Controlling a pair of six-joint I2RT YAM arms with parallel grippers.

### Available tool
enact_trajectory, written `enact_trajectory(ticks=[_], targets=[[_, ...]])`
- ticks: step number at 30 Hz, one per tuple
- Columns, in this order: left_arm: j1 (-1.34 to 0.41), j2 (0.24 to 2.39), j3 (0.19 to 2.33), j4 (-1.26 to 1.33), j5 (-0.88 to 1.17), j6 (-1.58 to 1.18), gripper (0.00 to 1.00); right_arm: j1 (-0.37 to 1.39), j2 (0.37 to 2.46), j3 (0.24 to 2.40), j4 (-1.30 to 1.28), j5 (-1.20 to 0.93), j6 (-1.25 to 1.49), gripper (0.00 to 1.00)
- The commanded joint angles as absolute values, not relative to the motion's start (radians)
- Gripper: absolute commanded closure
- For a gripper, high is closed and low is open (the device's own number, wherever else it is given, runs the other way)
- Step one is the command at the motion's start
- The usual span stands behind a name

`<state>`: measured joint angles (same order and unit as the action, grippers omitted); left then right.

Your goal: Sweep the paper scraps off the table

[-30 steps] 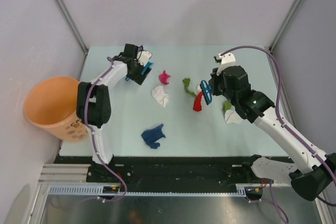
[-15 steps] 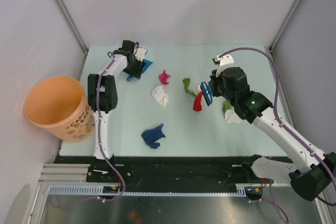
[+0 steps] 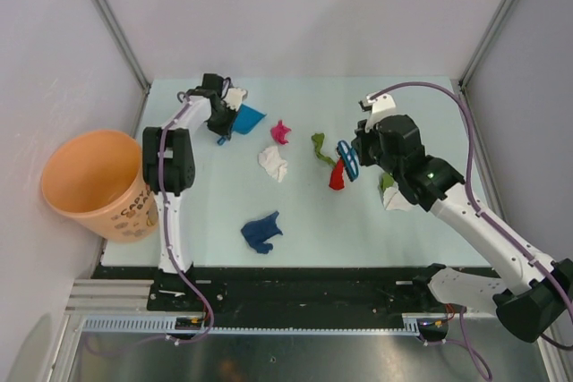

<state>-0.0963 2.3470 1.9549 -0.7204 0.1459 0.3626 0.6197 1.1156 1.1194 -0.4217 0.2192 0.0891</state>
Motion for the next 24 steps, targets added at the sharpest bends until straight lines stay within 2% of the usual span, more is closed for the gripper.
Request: enact_trajectory(ticks=[1,4,5,8,12,16,18,24], targets=[[-0.094,2.128,1.803,-0.788,0.186,0.413,1.00,0.696,1.066,1.123,-0.341,0.118,0.029,1.00],[-0.094,1.936,1.686,-0.792,0.193,0.436,1.00,0.863,1.091,1.123,-0.315,0.009,-0.049,1.00],[-0.094,1.881,1.657,-0.790,0.192,0.442,1.00,0.940,1.133,1.120,-0.302,-0.103,-0.049,1.00],[-0.092,1.688,1.528,-0.792,0.204,0.468,1.00,1.055,1.263,1.103,-0.136,-0.260,-0.005,1.00],[-0.094,1.501,1.370,-0.828,0.201,0.521,1.00,1.114,1.459,1.103,0.090,-0.331,0.087,1.00],[-0.084,1.349,1.192,-0.859,0.140,0.589,1.00,1.106,1.578,1.104,0.181,-0.201,0.170,1.00],[-0.066,1.313,1.140,-0.883,0.143,0.601,1.00,1.076,1.615,1.104,0.144,-0.063,0.190,1.00],[-0.069,1.213,1.045,-0.948,0.196,0.653,1.00,0.999,1.585,1.101,-0.075,0.072,0.227,1.00]])
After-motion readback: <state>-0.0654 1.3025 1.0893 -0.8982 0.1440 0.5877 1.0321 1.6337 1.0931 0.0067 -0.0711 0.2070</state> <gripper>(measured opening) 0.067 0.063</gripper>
